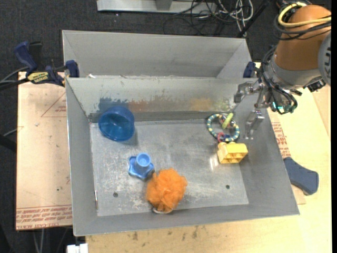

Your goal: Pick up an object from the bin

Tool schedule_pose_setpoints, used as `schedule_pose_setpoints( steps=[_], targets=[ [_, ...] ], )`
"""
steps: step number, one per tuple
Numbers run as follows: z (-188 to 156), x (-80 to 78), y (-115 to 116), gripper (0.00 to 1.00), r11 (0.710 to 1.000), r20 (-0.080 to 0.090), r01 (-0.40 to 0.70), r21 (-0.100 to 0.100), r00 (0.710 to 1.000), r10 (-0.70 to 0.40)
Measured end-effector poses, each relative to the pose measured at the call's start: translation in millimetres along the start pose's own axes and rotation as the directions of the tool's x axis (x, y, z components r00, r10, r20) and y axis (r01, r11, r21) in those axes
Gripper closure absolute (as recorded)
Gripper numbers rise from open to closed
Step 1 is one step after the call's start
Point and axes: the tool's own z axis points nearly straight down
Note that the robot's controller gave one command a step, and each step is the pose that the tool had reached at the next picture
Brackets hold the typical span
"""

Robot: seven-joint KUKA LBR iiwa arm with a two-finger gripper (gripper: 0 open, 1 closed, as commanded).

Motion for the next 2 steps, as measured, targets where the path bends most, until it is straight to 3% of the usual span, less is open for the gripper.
schedule_pose_setpoints(
  steps=[1, 2],
  targets=[
    [-4.7, -1.7, 0.4, 0.0, 1.0, 0.007, 0.002, 0.001, 1.0, -0.002],
    [48.1, 9.4, -3.1, 0.0, 0.996, 0.011, 0.084, 0.003, 0.996, -0.084]
  ],
)
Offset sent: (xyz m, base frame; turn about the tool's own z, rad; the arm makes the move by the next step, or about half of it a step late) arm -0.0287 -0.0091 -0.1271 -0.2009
